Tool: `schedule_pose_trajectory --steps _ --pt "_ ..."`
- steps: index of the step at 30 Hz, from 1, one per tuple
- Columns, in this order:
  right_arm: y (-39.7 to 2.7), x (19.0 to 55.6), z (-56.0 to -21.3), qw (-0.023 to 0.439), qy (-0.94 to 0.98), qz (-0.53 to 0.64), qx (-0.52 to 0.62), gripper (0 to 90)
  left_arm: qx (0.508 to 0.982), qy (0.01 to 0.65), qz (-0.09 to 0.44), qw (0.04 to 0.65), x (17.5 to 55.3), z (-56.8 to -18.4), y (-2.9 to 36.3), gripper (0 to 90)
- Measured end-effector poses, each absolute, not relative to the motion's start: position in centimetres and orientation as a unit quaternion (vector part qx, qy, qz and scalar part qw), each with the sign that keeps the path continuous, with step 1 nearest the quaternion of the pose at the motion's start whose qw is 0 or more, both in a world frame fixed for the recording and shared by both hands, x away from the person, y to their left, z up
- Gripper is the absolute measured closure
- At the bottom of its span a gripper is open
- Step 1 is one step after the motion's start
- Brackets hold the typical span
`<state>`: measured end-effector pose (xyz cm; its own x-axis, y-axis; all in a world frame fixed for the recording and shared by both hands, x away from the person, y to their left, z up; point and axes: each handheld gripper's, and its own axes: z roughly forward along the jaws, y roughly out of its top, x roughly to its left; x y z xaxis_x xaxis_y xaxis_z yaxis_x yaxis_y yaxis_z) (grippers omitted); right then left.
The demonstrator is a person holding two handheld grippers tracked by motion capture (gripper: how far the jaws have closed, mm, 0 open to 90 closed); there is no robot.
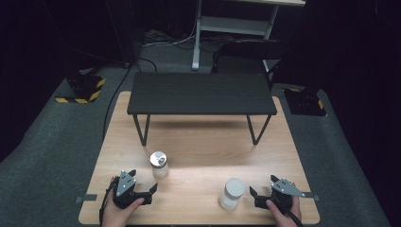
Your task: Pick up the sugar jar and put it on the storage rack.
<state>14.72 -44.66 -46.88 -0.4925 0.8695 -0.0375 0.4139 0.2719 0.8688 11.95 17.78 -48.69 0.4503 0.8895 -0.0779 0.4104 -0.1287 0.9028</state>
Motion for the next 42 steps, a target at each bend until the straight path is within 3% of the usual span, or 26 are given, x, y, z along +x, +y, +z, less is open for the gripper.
schedule_pose_trajectory --steps 40,42 --pt "-45.0 14.6 -47.0 0.266 0.748 0.434 0.424 0.7 0.686 0.449 0.262 0.508 15.3 -49.4 15.5 0.3" --pt "-45.0 14.7 -47.0 0.265 0.749 0.434 0.424 0.8 0.68 0.455 0.262 0.512 15.6 -49.6 15.1 3.9"
